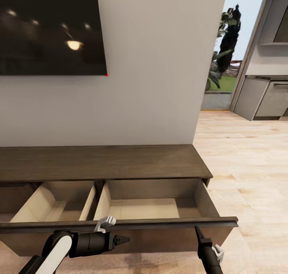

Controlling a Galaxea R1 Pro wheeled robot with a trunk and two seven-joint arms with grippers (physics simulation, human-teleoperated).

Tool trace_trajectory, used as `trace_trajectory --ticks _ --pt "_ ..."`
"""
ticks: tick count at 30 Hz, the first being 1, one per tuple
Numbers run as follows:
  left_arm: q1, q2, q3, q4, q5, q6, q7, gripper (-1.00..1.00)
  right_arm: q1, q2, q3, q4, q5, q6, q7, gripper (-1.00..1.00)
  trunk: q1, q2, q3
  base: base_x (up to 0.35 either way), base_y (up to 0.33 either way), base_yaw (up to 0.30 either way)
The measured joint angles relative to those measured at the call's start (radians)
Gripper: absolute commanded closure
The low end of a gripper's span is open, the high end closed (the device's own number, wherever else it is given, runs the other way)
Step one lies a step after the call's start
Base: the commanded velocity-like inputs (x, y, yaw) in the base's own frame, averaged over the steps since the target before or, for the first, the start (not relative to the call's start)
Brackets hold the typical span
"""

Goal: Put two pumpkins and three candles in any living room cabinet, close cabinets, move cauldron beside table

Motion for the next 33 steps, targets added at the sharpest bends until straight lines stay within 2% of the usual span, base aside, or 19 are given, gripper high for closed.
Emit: trace_trajectory --ticks 33 --pt "0.0 0.0 0.0 0.0 0.0 0.0 0.0 -1.0 0.0 0.001 0.0 -0.001 -0.002 0.0 -0.001 1.0 0.0 0.0 0.0 -0.039 0.0 0.0"
